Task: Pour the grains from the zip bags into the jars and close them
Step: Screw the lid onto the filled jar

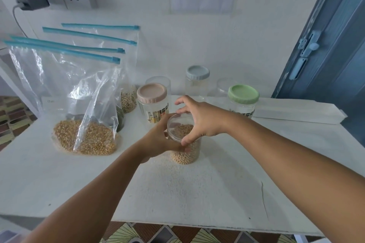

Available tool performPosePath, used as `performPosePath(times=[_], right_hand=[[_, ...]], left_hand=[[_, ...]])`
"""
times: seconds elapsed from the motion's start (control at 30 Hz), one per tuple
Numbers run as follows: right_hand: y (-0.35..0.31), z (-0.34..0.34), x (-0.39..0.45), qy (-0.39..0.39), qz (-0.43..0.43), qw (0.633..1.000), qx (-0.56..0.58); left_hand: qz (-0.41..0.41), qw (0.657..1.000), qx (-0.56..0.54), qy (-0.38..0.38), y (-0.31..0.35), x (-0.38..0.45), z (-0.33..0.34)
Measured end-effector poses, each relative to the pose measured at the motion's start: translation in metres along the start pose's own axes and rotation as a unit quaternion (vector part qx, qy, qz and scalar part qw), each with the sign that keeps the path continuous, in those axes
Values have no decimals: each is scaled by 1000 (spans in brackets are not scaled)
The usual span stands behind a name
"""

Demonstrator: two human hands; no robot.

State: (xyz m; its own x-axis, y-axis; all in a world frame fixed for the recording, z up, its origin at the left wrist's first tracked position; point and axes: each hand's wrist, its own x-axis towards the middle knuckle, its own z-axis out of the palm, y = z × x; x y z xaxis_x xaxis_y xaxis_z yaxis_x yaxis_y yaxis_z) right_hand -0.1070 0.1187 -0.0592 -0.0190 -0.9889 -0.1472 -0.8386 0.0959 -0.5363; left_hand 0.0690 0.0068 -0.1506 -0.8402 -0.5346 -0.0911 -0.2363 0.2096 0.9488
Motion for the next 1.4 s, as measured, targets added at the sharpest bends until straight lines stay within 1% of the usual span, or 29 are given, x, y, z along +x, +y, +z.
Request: performPosePath(times=[0.2,0.4,0.67,0.87,0.93,1.03,1.13,1.17,1.23,1.3,1.33,1.4], right_hand=[[-4,-3,2,-12,1,1000,-22],[-6,-3,-2,9,10,999,-32],[-13,7,-7,73,28,990,-115],[-14,4,-7,73,42,988,-127],[-16,8,-5,91,41,982,-158],[-16,14,-5,123,59,975,-173],[-15,17,-5,114,58,972,-196],[-14,16,-6,100,57,976,-185],[-8,11,-9,52,67,990,-109],[3,8,-15,12,79,995,-54],[8,9,-18,10,80,995,-51],[15,19,-22,47,78,995,-51]], left_hand=[[0,1000,19,-15,2,1,0],[11,999,35,2,-1,1,3],[24,999,25,1,-3,2,6],[30,1000,9,1,0,0,10],[28,1000,11,5,0,0,10],[26,999,19,15,0,-1,12],[26,999,33,19,0,-2,12],[26,999,38,17,1,-2,12],[24,999,39,17,2,-1,13],[23,999,31,15,3,-2,12],[24,999,30,14,3,-2,13],[32,999,36,9,5,-2,15]])
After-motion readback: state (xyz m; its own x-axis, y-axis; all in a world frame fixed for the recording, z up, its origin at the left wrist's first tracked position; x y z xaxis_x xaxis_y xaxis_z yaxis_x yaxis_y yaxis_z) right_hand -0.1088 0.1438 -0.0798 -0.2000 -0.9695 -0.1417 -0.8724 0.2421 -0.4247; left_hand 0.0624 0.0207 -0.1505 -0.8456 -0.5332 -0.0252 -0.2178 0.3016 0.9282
